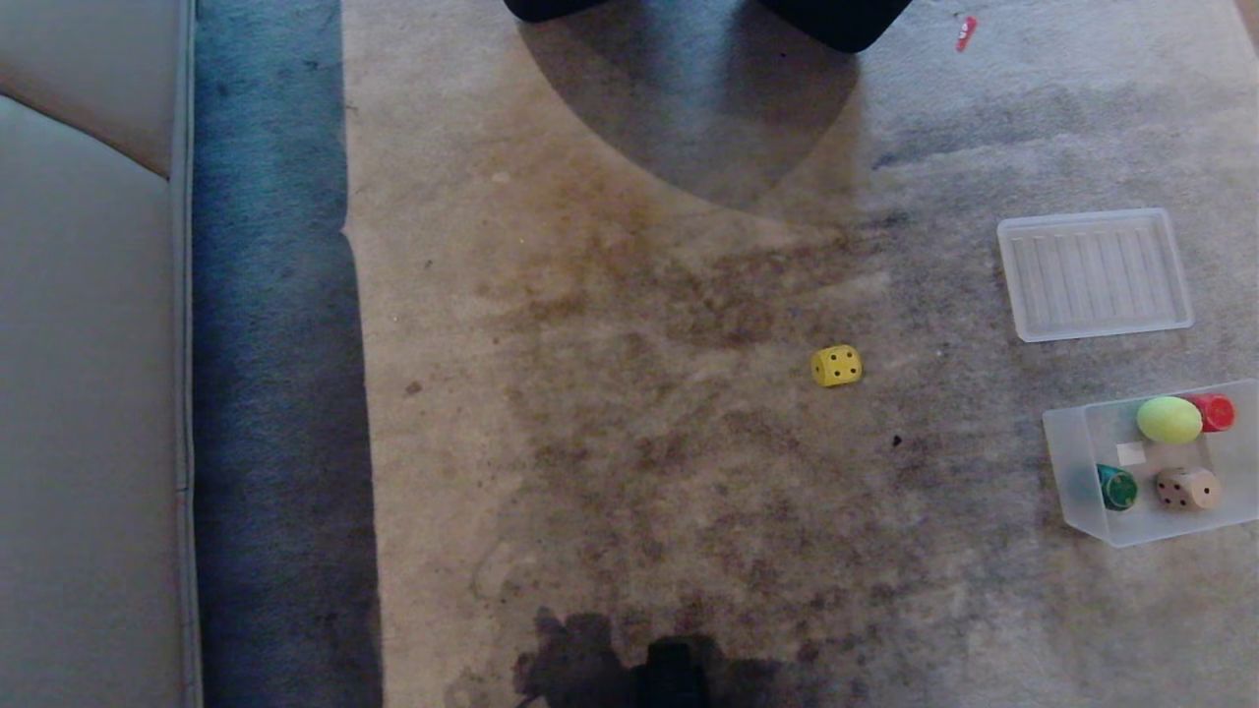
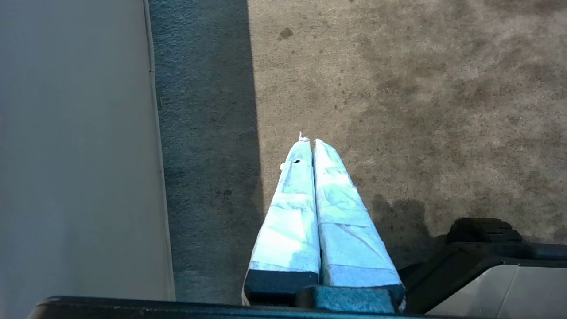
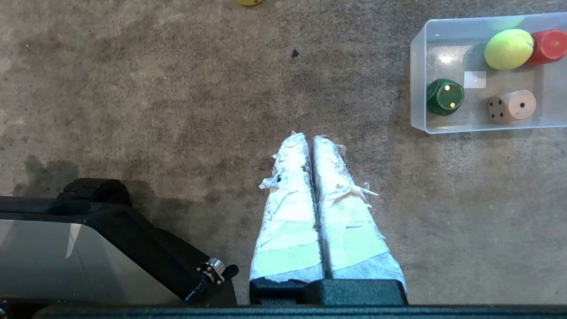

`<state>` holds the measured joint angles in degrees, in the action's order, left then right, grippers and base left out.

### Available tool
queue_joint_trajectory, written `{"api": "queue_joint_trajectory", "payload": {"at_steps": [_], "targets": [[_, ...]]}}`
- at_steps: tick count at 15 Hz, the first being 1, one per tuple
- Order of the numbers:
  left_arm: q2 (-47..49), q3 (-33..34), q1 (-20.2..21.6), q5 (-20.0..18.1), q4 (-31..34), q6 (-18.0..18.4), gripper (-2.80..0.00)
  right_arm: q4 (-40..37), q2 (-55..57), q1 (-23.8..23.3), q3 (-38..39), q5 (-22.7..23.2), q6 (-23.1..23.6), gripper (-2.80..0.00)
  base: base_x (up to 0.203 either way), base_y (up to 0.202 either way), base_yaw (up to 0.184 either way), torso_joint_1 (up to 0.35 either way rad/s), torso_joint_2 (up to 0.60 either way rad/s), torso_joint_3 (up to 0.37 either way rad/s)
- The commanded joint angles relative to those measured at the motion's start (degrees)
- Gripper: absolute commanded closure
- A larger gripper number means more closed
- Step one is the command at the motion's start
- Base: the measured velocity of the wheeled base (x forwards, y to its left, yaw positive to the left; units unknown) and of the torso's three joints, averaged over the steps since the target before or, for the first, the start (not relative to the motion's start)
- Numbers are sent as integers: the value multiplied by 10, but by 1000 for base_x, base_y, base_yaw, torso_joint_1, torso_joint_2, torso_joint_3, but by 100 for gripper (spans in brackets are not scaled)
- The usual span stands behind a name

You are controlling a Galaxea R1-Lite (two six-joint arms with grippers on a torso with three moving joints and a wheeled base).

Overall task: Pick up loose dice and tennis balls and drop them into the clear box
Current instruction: Pick up toys out of the box

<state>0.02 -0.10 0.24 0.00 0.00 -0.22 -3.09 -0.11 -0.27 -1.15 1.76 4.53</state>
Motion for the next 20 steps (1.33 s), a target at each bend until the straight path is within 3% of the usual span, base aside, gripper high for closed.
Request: {"api": "queue_joint_trajectory", "payload": {"at_steps": [1, 10, 17, 20], "targets": [[0, 0, 0, 0, 0, 0, 0, 0, 1, 0, 0, 0, 0, 0, 0, 0, 0, 0, 0, 0], [0, 0, 0, 0, 0, 0, 0, 0, 1, 0, 0, 0, 0, 0, 144, 0, 0, 2, 2, 5], [0, 0, 0, 0, 0, 0, 0, -2, 1, 0, -2, -1, 1, 0, 0, 0, 0, 0, 0, 0], [0, 0, 0, 0, 0, 0, 0, -41, 50, 1, -60, 4, -1, 0, 0, 0, 0, 0, 0, 0]]}}
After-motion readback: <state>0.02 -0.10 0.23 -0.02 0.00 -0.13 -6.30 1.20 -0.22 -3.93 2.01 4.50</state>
